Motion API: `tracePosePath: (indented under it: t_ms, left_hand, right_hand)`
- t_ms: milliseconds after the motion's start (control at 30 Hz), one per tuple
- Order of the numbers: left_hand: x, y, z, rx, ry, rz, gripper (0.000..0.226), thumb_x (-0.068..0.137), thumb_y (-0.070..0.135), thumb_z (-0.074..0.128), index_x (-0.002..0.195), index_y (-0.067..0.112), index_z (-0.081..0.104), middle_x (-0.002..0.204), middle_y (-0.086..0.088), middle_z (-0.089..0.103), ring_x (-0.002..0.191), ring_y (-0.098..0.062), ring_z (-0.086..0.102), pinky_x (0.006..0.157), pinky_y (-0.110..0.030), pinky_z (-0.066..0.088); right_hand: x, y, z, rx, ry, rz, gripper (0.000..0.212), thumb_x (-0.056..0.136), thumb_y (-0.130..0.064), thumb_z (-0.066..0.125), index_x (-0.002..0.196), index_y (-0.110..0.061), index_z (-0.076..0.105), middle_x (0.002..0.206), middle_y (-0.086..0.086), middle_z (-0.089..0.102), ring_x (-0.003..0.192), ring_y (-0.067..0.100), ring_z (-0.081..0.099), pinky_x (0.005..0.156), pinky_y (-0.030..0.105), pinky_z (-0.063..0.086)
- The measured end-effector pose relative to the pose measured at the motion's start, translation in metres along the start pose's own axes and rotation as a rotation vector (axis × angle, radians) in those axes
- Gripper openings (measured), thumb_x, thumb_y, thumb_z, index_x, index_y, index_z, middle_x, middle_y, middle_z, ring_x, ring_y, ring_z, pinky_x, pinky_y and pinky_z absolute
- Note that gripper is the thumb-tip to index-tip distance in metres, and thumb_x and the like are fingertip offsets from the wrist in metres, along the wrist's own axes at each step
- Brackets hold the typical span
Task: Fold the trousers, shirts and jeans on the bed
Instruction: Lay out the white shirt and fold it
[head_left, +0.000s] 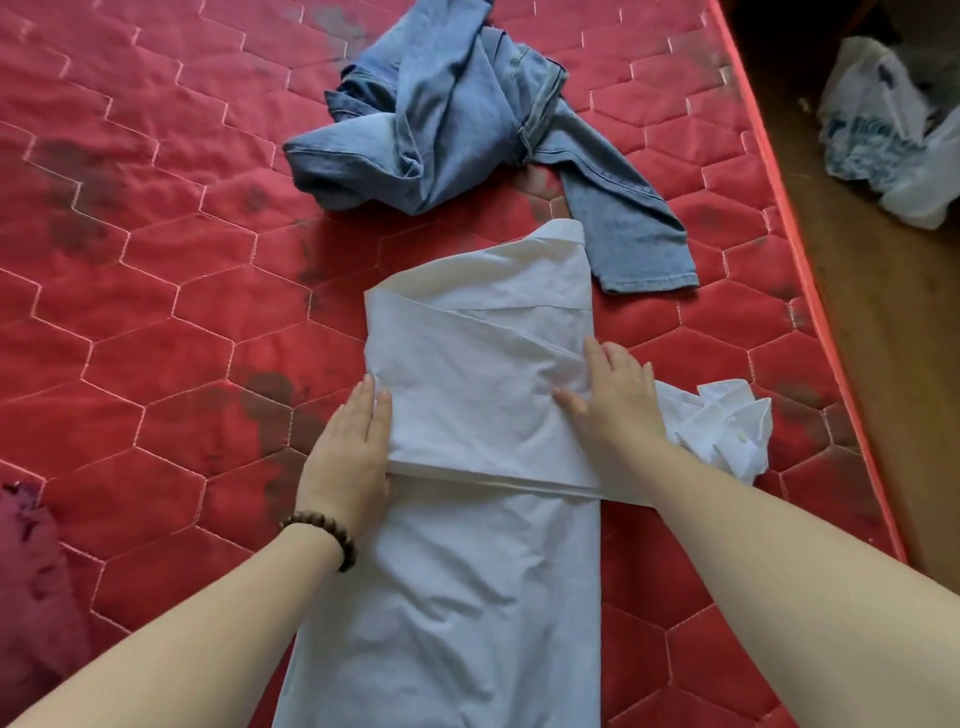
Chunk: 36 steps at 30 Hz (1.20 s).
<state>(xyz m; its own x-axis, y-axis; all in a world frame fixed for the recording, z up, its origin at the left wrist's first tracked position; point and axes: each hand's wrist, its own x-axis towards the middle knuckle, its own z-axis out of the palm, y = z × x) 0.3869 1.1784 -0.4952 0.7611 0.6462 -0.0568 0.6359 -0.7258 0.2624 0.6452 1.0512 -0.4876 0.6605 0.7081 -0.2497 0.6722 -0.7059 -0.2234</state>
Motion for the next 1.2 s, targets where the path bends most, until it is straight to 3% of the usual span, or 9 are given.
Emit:
tracePosePath:
  t_ms: [100,200,367,600,767,833,933,1100,1200]
  left_hand:
    - [0.003,-0.004,0.002,-0.032,0.062,0.012,0.068,0.057,-0.028,0.060,0.123,-0.016,0.054,0.131,-0.038,0.046,0.118,-0.052,0.050,0.095,-0.061,0.044]
    - [0.003,-0.008,0.004,-0.067,0.104,-0.022,0.067,0.058,-0.030,0.058,0.123,-0.013,0.055,0.132,-0.036,0.047,0.119,-0.052,0.050,0.097,-0.060,0.040]
    - [-0.001,-0.011,0.002,-0.161,0.108,-0.135,0.071,0.061,-0.027,0.056,0.130,-0.008,0.052,0.137,-0.032,0.044,0.125,-0.049,0.045,0.103,-0.056,0.036]
    - [-0.002,-0.019,0.000,-0.222,0.105,-0.018,0.075,0.058,-0.029,0.057,0.129,-0.007,0.054,0.138,-0.030,0.044,0.125,-0.048,0.045,0.096,-0.059,0.044]
    - [-0.003,-0.025,0.002,-0.259,0.196,0.059,0.068,0.068,-0.020,0.042,0.132,0.002,0.055,0.141,-0.024,0.044,0.130,-0.046,0.040,0.102,-0.055,0.040]
    - [-0.005,-0.030,0.005,-0.238,0.202,0.046,0.063,0.071,-0.014,0.037,0.130,0.001,0.056,0.140,-0.023,0.046,0.129,-0.046,0.041,0.101,-0.057,0.041]
    - [-0.006,-0.036,0.007,-0.145,0.143,0.027,0.056,0.075,-0.003,0.039,0.127,0.001,0.059,0.139,-0.022,0.048,0.128,-0.046,0.043,0.097,-0.058,0.044]
    - [-0.011,-0.042,-0.002,-0.113,0.058,0.077,0.058,0.073,0.034,0.053,0.124,0.007,0.062,0.151,-0.014,0.034,0.142,-0.036,0.025,0.111,-0.058,0.025]
    - [0.001,-0.031,-0.008,-0.188,0.174,0.140,0.045,0.080,0.027,0.046,0.111,0.000,0.066,0.139,-0.020,0.050,0.130,-0.035,0.046,0.109,-0.053,0.033]
  right_hand:
    - [0.015,-0.009,0.000,-0.054,0.096,0.017,0.043,0.089,-0.048,0.056,0.115,-0.013,0.053,0.115,0.012,0.053,0.110,0.032,0.044,0.093,0.043,0.031]
    - [0.023,-0.018,-0.004,-0.069,0.018,0.010,0.018,0.093,-0.036,0.052,0.088,-0.019,0.053,0.102,0.010,0.061,0.104,0.032,0.050,0.080,0.040,0.029]
    - [0.036,-0.052,-0.013,-0.152,0.015,-0.031,0.023,0.090,-0.043,0.056,0.096,-0.022,0.056,0.103,0.007,0.063,0.107,0.030,0.052,0.083,0.040,0.030]
    - [0.071,-0.167,0.006,0.097,-0.235,-0.319,0.047,0.091,-0.039,0.060,0.127,-0.009,0.051,0.126,0.014,0.057,0.118,0.033,0.050,0.092,0.036,0.039]
    - [0.096,-0.200,0.010,0.196,-0.310,-0.243,0.027,0.088,-0.027,0.067,0.069,-0.017,0.051,0.067,-0.005,0.048,0.076,0.019,0.050,0.055,0.024,0.032]
    - [0.102,-0.204,0.009,0.406,-0.318,-0.255,0.007,0.086,-0.021,0.070,0.084,-0.016,0.067,0.074,-0.007,0.059,0.072,0.012,0.054,0.058,0.018,0.040]
    - [0.100,-0.209,0.016,0.504,-0.296,-0.305,0.013,0.083,-0.017,0.071,0.094,-0.011,0.070,0.081,-0.002,0.062,0.074,0.011,0.055,0.069,0.027,0.044]
    - [0.078,-0.214,0.031,0.337,0.019,-0.340,0.029,0.087,-0.025,0.066,0.113,-0.014,0.062,0.100,0.001,0.060,0.095,0.019,0.053,0.082,0.033,0.042]
    - [0.043,-0.199,0.035,0.198,0.410,-0.492,0.022,0.087,-0.011,0.059,0.107,-0.005,0.064,0.106,0.012,0.062,0.097,0.034,0.055,0.086,0.042,0.041]
